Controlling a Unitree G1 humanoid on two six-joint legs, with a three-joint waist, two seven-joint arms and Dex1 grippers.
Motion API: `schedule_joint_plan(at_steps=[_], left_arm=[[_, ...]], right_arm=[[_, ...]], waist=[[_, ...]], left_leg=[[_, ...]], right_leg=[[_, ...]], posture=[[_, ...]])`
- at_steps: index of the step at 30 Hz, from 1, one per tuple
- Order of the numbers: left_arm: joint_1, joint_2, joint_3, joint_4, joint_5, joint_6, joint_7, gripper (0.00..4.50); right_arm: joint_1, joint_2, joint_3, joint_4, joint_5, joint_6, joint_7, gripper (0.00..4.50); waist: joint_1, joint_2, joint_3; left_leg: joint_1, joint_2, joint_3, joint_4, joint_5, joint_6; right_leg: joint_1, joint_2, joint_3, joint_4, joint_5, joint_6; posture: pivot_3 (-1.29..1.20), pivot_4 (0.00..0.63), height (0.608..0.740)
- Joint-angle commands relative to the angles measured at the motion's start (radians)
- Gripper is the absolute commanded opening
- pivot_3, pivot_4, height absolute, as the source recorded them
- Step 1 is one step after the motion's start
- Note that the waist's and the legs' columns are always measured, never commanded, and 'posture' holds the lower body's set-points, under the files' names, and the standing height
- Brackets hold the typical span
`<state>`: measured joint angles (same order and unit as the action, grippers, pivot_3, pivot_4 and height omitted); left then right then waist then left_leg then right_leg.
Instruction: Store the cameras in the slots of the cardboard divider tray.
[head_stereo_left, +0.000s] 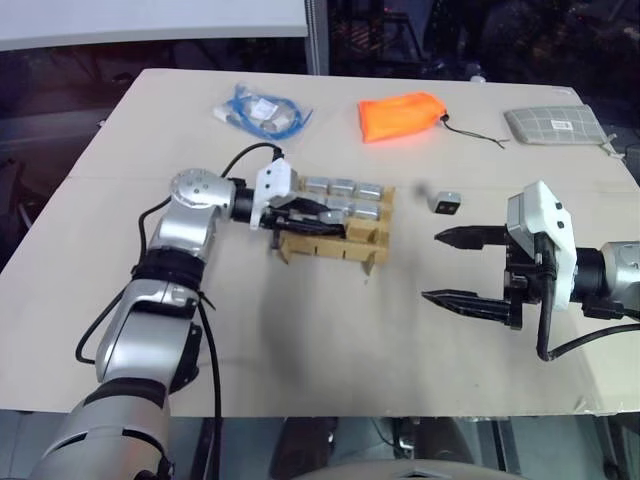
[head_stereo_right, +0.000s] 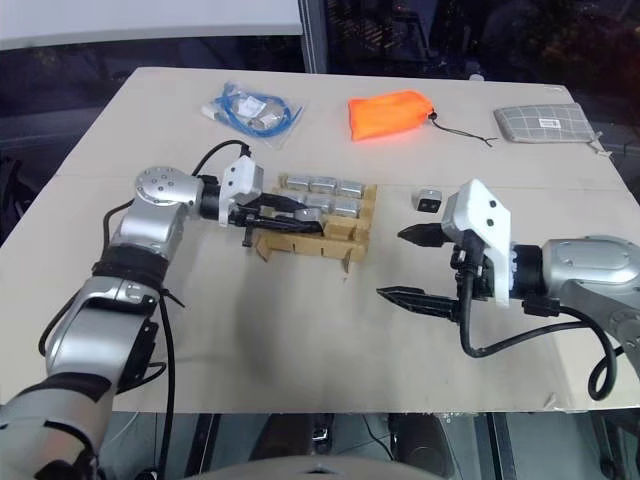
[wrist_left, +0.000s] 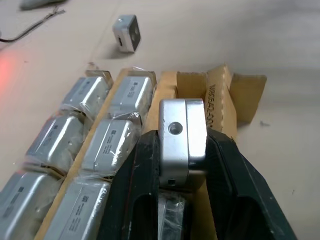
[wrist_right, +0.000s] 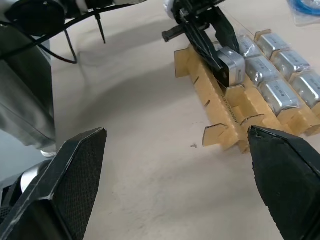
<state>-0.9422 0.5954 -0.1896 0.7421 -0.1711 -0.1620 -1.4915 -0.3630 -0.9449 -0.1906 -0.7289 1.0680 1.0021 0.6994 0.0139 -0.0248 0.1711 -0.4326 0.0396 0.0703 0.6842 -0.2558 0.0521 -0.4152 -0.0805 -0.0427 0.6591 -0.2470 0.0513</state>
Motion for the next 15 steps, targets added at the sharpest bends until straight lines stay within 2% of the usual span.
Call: schedule_joint_plan(at_steps=[1, 3, 4, 5, 10, 15], left_arm=[[-0.055, -0.007, 0.000, 0.063, 0.037, -0.058, -0.025, 0.71], [-0.066, -0.010, -0.004, 0.084, 0.045, -0.055, -0.054, 0.71], [-0.068, -0.011, -0.005, 0.090, 0.047, -0.057, -0.066, 1.74], [-0.070, -0.011, -0.006, 0.095, 0.054, -0.068, -0.071, 2.05], [-0.092, -0.026, -0.008, 0.166, 0.101, -0.164, -0.055, 4.47], [-0.122, -0.033, 0.051, 0.190, 0.067, -0.181, -0.025, 4.47]], right_arm=[[-0.014, -0.012, -0.010, -0.021, 0.016, -0.015, -0.009, 4.47], [-0.011, -0.013, -0.010, -0.024, 0.016, -0.017, -0.012, 4.47], [-0.011, -0.014, -0.010, -0.025, 0.016, -0.018, -0.012, 4.50], [-0.009, -0.015, -0.010, -0.026, 0.016, -0.019, -0.013, 4.50], [-0.014, -0.010, 0.002, -0.024, 0.009, -0.028, -0.011, 4.50], [-0.010, -0.015, 0.007, -0.023, 0.000, -0.034, -0.013, 4.50]], waist=[[0.000, 0.000, 0.000], [0.000, 0.000, 0.000], [-0.001, 0.000, 0.000], [-0.001, 0.000, 0.000], [0.000, 0.000, 0.000], [0.000, 0.000, 0.000]], left_leg=[[0.000, 0.000, 0.000, 0.000, 0.000, 0.000], [0.000, 0.000, 0.000, 0.000, 0.000, 0.000], [0.000, 0.000, 0.000, 0.000, 0.000, 0.000], [0.000, 0.000, 0.000, 0.000, 0.000, 0.000], [0.000, 0.000, -0.001, 0.001, 0.000, 0.000], [0.000, 0.000, -0.001, 0.002, 0.000, 0.000]], right_leg=[[0.000, 0.000, 0.000, 0.000, 0.000, 0.000], [0.000, 0.000, 0.000, 0.000, 0.000, 0.000], [0.000, 0.000, 0.000, 0.000, 0.000, 0.000], [0.000, 0.000, 0.000, 0.000, 0.000, 0.000], [0.000, 0.000, 0.000, 0.001, 0.000, 0.000], [0.000, 0.000, 0.000, 0.001, 0.000, 0.000]], posture=[[0.00, 0.150, 0.740], [0.00, 0.150, 0.740], [0.00, 0.150, 0.740], [0.00, 0.150, 0.740], [0.00, 0.150, 0.740], [0.00, 0.150, 0.740]])
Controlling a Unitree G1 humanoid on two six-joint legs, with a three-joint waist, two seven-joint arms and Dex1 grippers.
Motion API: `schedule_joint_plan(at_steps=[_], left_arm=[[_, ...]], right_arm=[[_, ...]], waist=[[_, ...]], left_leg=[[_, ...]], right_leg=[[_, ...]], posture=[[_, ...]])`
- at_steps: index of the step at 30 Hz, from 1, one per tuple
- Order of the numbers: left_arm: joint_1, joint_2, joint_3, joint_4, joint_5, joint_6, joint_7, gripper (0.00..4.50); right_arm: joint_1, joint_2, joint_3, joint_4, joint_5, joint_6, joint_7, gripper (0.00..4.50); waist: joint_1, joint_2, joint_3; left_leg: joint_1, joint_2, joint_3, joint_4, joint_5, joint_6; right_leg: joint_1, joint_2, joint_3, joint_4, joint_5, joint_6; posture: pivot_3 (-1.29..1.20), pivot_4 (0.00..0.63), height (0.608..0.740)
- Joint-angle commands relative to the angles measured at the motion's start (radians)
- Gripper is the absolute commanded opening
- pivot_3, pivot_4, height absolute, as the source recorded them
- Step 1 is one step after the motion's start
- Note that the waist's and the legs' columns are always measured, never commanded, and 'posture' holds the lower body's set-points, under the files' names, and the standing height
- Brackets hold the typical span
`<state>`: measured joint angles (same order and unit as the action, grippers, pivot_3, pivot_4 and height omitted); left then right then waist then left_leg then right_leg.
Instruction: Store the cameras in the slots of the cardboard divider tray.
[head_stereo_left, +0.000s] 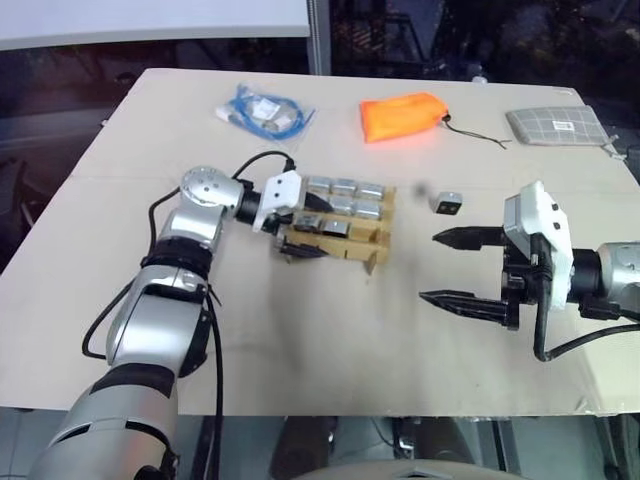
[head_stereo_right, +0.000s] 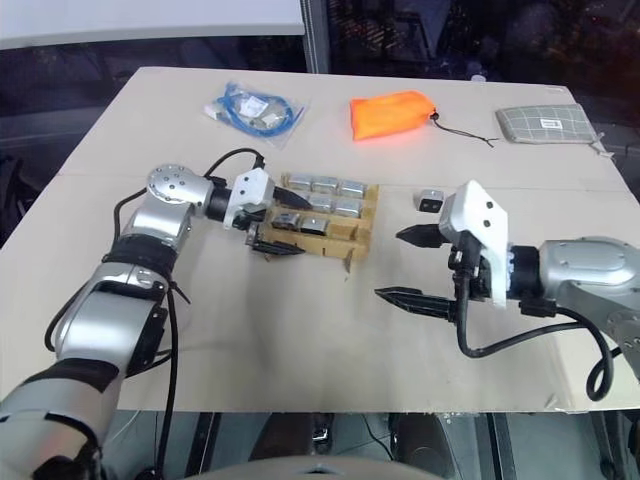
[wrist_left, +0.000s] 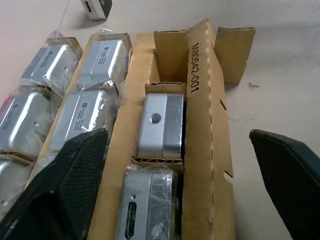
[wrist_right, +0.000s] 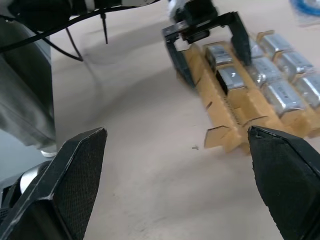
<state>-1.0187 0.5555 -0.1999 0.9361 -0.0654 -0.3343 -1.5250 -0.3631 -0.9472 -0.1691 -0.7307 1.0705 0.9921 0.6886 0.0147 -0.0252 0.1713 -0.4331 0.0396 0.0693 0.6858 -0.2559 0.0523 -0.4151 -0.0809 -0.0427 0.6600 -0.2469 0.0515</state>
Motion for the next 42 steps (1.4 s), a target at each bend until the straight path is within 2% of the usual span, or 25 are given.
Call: schedule_joint_plan(at_steps=[1, 4, 9, 14, 18, 26, 29, 35, 42], left_arm=[[-0.048, 0.009, 0.075, -0.010, -0.056, 0.004, -0.001, 4.47], [-0.049, 0.038, 0.158, -0.101, -0.173, 0.163, -0.058, 4.47], [0.055, 0.164, 0.220, -0.390, -0.350, 0.455, -0.089, 4.47], [0.219, 0.304, 0.273, -0.637, -0.439, 0.608, -0.089, 4.47], [0.339, 0.402, 0.300, -0.783, -0.527, 0.697, -0.089, 4.47], [0.460, 0.429, 0.381, -0.923, -0.569, 0.758, -0.045, 4.47], [0.480, 0.430, 0.396, -0.953, -0.581, 0.772, -0.029, 4.47], [0.519, 0.443, 0.422, -0.978, -0.590, 0.779, -0.015, 4.47], [0.536, 0.449, 0.435, -0.996, -0.591, 0.785, -0.004, 4.47]], right_arm=[[-0.006, -0.013, -0.015, -0.021, -0.005, -0.024, -0.005, 4.50], [0.020, -0.007, -0.006, 0.015, -0.089, -0.056, -0.020, 4.50], [0.028, 0.024, 0.092, 0.192, -0.402, -0.252, -0.063, 4.50], [-0.100, 0.143, 0.211, 0.565, -0.635, -0.534, 0.003, 4.50], [-0.261, 0.241, 0.271, 0.915, -0.744, -0.724, 0.106, 4.50], [-0.559, 0.349, 0.320, 1.570, -0.917, -1.023, 0.278, 4.50], [-0.635, 0.362, 0.317, 1.732, -0.965, -1.094, 0.318, 4.50], [-0.734, 0.379, 0.305, 1.896, -1.006, -1.120, 0.451, 4.50], [-0.791, 0.422, 0.297, 1.986, -1.074, -1.164, 0.384, 4.50]], waist=[[-0.001, 0.000, 0.000], [-0.003, 0.000, 0.000], [-0.021, 0.000, 0.000], [-0.030, 0.001, 0.001], [-0.032, 0.002, 0.003], [-0.026, 0.004, 0.004], [-0.029, 0.005, 0.005], [-0.033, 0.006, 0.005], [-0.034, 0.007, 0.006]], left_leg=[[0.000, 0.000, 0.000, 0.000, 0.000, 0.000], [0.000, 0.000, 0.000, 0.000, 0.000, 0.000], [0.001, 0.001, 0.001, 0.000, 0.000, -0.001], [0.002, 0.001, 0.002, 0.000, 0.003, -0.005], [0.003, 0.002, 0.002, 0.000, 0.003, -0.005], [0.002, 0.001, 0.003, 0.000, 0.003, -0.005], [0.002, 0.001, 0.003, -0.001, 0.003, -0.005], [0.002, 0.001, 0.003, -0.001, 0.003, -0.006], [0.002, 0.002, 0.004, -0.001, 0.003, -0.006]], right_leg=[[0.000, 0.000, 0.000, 0.000, 0.000, 0.000], [0.000, 0.000, 0.000, 0.001, 0.000, 0.000], [0.000, 0.001, 0.001, 0.001, 0.000, 0.000], [0.000, 0.001, 0.003, 0.002, 0.000, 0.000], [-0.001, 0.002, 0.003, 0.002, 0.000, 0.000], [-0.001, 0.001, 0.003, 0.001, 0.000, 0.000], [-0.001, 0.001, 0.003, 0.001, 0.000, 0.000], [-0.001, 0.001, 0.003, 0.002, 0.000, 0.000], [-0.001, 0.001, 0.003, 0.002, 0.000, 0.000]], posture=[[0.00, 0.150, 0.740], [0.00, 0.150, 0.740], [0.00, 0.150, 0.740], [0.00, 0.150, 0.740], [0.00, 0.150, 0.740], [0.00, 0.150, 0.740], [0.00, 0.150, 0.740], [0.00, 0.150, 0.740], [0.00, 0.150, 0.740]])
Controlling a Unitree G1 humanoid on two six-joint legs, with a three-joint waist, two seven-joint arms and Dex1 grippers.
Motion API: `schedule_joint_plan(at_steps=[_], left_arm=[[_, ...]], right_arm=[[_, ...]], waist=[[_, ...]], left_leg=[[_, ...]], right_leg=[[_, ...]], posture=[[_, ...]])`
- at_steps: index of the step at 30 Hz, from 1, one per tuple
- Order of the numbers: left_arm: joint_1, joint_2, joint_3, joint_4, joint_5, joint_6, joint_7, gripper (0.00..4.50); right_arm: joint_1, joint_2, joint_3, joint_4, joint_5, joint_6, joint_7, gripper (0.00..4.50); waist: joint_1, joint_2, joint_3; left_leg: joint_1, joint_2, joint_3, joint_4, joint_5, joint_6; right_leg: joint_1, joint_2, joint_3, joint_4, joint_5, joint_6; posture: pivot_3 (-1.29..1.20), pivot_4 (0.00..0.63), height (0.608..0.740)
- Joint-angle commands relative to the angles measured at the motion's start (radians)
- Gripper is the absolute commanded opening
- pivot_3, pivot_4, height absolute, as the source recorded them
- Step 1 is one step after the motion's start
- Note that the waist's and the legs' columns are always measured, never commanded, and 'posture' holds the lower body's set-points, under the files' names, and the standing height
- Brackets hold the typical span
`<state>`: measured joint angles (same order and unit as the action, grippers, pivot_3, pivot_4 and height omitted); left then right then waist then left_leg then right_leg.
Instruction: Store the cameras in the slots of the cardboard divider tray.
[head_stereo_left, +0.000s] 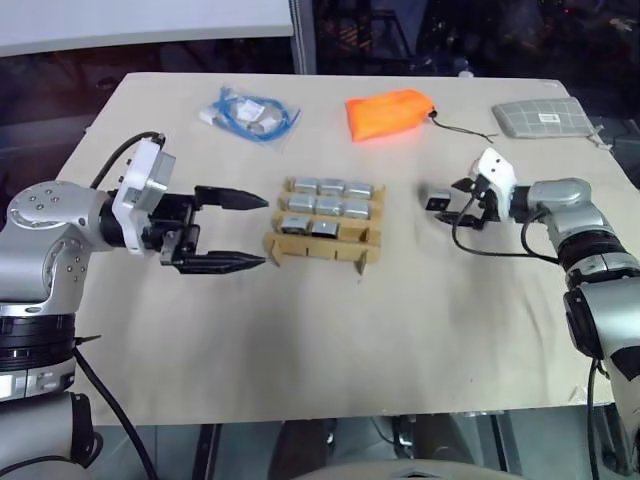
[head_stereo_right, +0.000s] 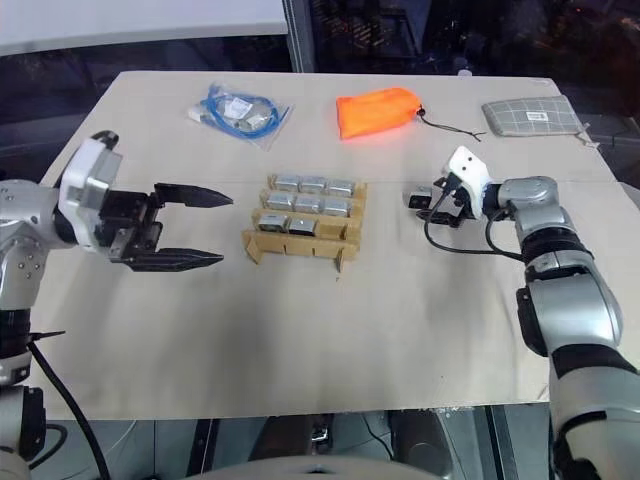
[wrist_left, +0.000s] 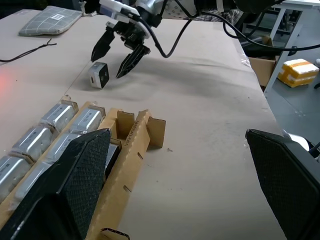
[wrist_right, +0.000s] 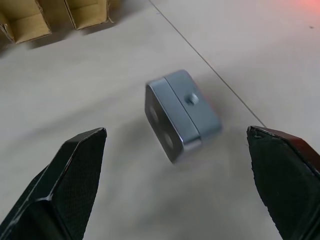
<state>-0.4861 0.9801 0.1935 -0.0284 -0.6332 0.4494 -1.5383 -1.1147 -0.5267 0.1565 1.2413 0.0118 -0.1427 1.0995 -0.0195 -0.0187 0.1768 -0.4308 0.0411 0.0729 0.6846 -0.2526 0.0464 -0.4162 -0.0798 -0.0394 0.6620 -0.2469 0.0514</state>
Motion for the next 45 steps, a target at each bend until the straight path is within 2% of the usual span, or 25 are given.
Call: schedule_joint_plan(at_steps=[1, 4, 5, 8, 11, 13, 22, 26, 29, 32, 35, 38, 45], left_arm=[[0.005, 0.026, 0.044, -0.034, -0.024, 0.004, 0.010, 4.47], [0.021, 0.035, 0.053, -0.045, -0.026, 0.005, 0.014, 4.47], [0.025, 0.036, 0.056, -0.048, -0.027, 0.005, 0.017, 4.50], [0.031, 0.034, 0.063, -0.054, -0.027, 0.002, 0.031, 4.50], [0.014, 0.021, 0.058, -0.039, -0.004, -0.021, 0.062, 4.50], [0.006, 0.019, 0.051, -0.026, 0.007, -0.034, 0.067, 4.50], [-0.013, 0.012, 0.029, 0.005, 0.033, -0.065, 0.067, 4.50], [-0.014, 0.010, 0.031, 0.009, 0.032, -0.067, 0.068, 4.50], [-0.018, 0.012, 0.032, 0.022, 0.034, -0.072, 0.064, 4.50], [-0.019, 0.015, 0.026, 0.024, 0.031, -0.065, 0.053, 4.50], [-0.028, 0.010, 0.018, 0.032, 0.036, -0.070, 0.049, 4.50], [-0.041, 0.010, 0.006, 0.048, 0.043, -0.081, 0.045, 4.50], [-0.040, 0.007, 0.000, 0.048, 0.044, -0.088, 0.042, 4.50]], right_arm=[[-0.044, 0.004, -0.031, 0.020, -0.022, -0.034, -0.036, 4.50], [-0.052, 0.010, -0.038, 0.032, -0.037, -0.041, -0.040, 4.50], [-0.053, 0.010, -0.041, 0.033, -0.041, -0.044, -0.038, 3.97], [-0.054, 0.009, -0.048, 0.035, -0.052, -0.046, -0.036, 2.88], [-0.050, 0.008, -0.047, 0.037, -0.062, -0.048, -0.033, 1.41], [-0.049, 0.009, -0.050, 0.038, -0.068, -0.051, -0.033, 0.64], [-0.055, 0.006, -0.072, 0.023, -0.069, -0.055, -0.008, 0.62], [-0.066, 0.016, -0.098, -0.036, -0.025, -0.048, 0.110, 0.62], [-0.055, 0.053, -0.114, -0.220, 0.069, 0.021, 0.273, 0.62], [0.025, 0.095, -0.087, -0.528, 0.160, 0.161, 0.354, 0.62], [0.118, 0.124, -0.024, -0.774, 0.184, 0.257, 0.356, 0.62], [0.172, 0.151, 0.030, -0.902, 0.176, 0.315, 0.318, 0.62], [0.180, 0.189, 0.098, -0.892, 0.093, 0.315, 0.191, 0.62]], waist=[[0.001, 0.000, 0.000], [0.002, 0.000, 0.000], [0.002, 0.000, 0.000], [0.001, 0.000, 0.000], [0.001, 0.000, 0.000], [0.001, 0.000, 0.000], [0.001, 0.000, 0.000], [0.001, 0.000, 0.000], [-0.006, 0.004, 0.002], [-0.010, 0.004, 0.002], [-0.007, 0.004, 0.002], [0.003, 0.004, 0.002], [0.007, 0.003, 0.002]], left_leg=[[0.000, 0.000, 0.000, 0.000, 0.000, 0.000], [0.000, 0.000, 0.000, 0.000, 0.000, 0.000], [0.000, 0.000, 0.000, 0.000, 0.000, 0.000], [0.000, 0.000, 0.000, 0.000, 0.000, 0.000], [0.000, 0.000, 0.000, 0.000, 0.000, 0.000], [0.000, 0.000, 0.000, 0.000, 0.000, 0.000], [0.000, 0.000, 0.002, 0.000, 0.000, -0.001], [0.000, 0.000, 0.001, 0.000, 0.000, -0.001], [0.000, 0.000, 0.001, 0.000, 0.000, -0.001], [0.000, 0.001, 0.000, 0.000, 0.000, -0.001], [0.000, 0.001, -0.001, 0.000, 0.000, -0.001], [0.000, 0.000, -0.001, 0.000, 0.000, -0.001], [0.000, 0.000, 0.000, 0.001, 0.000, -0.001]], right_leg=[[0.000, 0.000, 0.000, 0.000, 0.000, 0.000], [0.000, 0.000, 0.000, 0.000, 0.000, 0.000], [0.000, 0.000, 0.000, 0.000, 0.000, 0.000], [0.000, 0.000, 0.000, 0.000, 0.000, 0.000], [0.000, 0.000, 0.000, 0.000, 0.000, 0.000], [0.000, 0.000, 0.000, 0.000, 0.000, 0.000], [0.000, 0.000, 0.000, 0.000, 0.000, 0.000], [0.000, 0.000, 0.000, 0.000, 0.000, 0.000], [0.000, 0.000, 0.000, 0.001, 0.000, 0.000], [0.000, 0.000, 0.000, 0.001, 0.000, 0.000], [0.000, 0.000, -0.001, 0.001, 0.000, 0.000], [0.000, 0.000, -0.001, 0.001, 0.000, 0.000], [0.000, 0.000, -0.001, 0.002, 0.000, 0.000]], posture=[[0.00, 0.150, 0.740], [0.00, 0.150, 0.740], [0.00, 0.150, 0.740], [0.00, 0.150, 0.740], [0.00, 0.150, 0.740], [0.00, 0.150, 0.740], [0.00, 0.150, 0.740], [0.00, 0.150, 0.740], [0.00, 0.150, 0.740], [0.00, 0.150, 0.740], [0.00, 0.150, 0.740], [0.00, 0.150, 0.740], [0.00, 0.150, 0.740]])
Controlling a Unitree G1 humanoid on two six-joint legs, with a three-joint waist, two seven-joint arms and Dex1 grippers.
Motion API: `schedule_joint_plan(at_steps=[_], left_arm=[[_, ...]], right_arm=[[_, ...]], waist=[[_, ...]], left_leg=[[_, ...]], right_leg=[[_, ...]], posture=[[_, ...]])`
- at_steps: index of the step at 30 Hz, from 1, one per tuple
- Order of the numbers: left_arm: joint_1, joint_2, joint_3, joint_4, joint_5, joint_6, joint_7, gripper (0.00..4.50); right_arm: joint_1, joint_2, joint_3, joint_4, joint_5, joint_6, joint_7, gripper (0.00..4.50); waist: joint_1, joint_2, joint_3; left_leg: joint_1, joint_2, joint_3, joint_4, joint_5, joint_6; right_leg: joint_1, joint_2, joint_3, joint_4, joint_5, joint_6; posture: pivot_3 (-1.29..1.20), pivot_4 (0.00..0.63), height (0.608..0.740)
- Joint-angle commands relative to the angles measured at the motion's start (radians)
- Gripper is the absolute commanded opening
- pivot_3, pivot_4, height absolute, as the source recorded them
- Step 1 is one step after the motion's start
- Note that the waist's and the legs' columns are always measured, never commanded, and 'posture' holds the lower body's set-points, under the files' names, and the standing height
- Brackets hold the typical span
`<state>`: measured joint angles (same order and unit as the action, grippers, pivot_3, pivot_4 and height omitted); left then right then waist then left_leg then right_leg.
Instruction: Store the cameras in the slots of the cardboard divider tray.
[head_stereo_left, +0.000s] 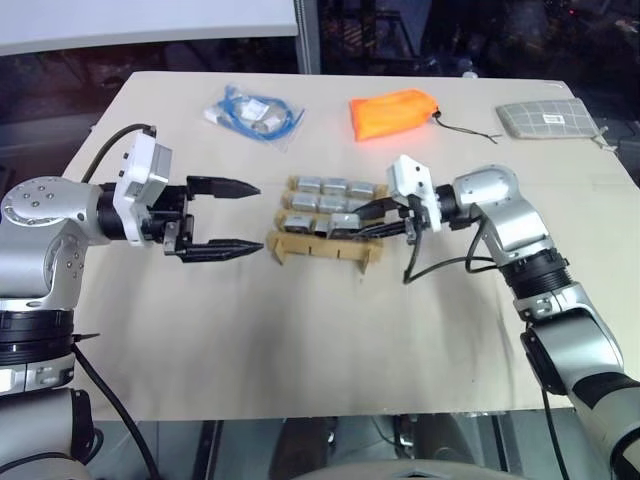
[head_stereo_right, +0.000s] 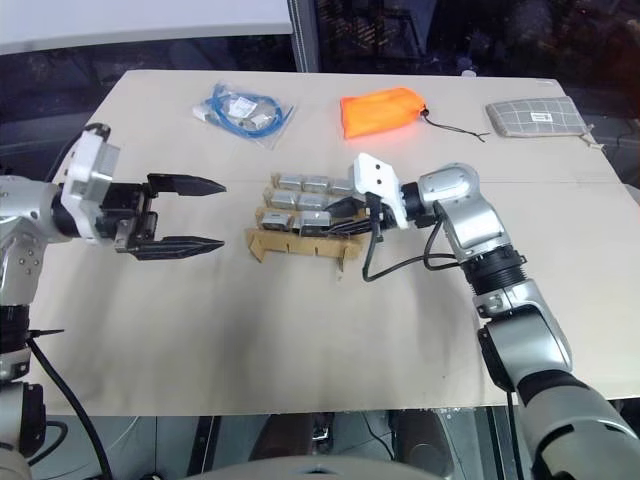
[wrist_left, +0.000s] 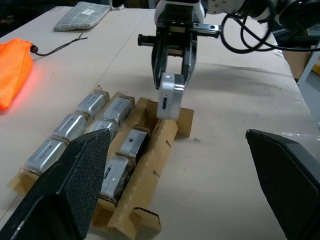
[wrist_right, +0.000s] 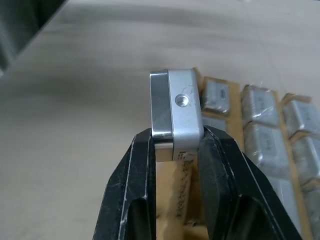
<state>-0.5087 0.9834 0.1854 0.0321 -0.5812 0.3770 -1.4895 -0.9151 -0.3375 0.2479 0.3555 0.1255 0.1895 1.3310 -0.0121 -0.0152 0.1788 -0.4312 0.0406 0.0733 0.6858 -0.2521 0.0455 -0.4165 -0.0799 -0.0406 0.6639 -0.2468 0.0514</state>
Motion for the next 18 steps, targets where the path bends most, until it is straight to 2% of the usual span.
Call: schedule_joint_plan(at_steps=[1, 7, 18], left_arm=[[-0.015, 0.004, 0.011, -0.014, -0.008, -0.015, -0.006, 4.50], [-0.004, 0.004, 0.016, -0.019, -0.007, -0.017, -0.003, 4.50], [0.002, -0.001, 0.017, -0.026, -0.011, -0.015, 0.005, 4.50]], right_arm=[[-0.021, -0.006, 0.009, 0.003, -0.025, -0.019, -0.043, 0.62], [-0.034, -0.044, 0.029, 0.051, -0.059, -0.023, -0.036, 0.62], [-0.060, -0.049, 0.057, 0.101, -0.108, 0.015, -0.076, 0.62]], waist=[[-0.001, 0.000, 0.000], [-0.001, 0.000, 0.000], [0.000, 0.000, 0.000]], left_leg=[[0.000, 0.000, 0.000, 0.000, 0.000, 0.000], [0.000, 0.000, 0.001, 0.000, 0.000, 0.000], [0.000, 0.000, 0.001, 0.000, 0.000, 0.000]], right_leg=[[0.000, 0.000, 0.000, 0.000, 0.000, 0.000], [0.000, 0.000, 0.000, -0.001, 0.000, 0.000], [0.000, 0.000, 0.000, -0.001, 0.000, 0.000]], posture=[[0.00, 0.150, 0.740], [0.00, 0.150, 0.740], [0.00, 0.150, 0.740]])
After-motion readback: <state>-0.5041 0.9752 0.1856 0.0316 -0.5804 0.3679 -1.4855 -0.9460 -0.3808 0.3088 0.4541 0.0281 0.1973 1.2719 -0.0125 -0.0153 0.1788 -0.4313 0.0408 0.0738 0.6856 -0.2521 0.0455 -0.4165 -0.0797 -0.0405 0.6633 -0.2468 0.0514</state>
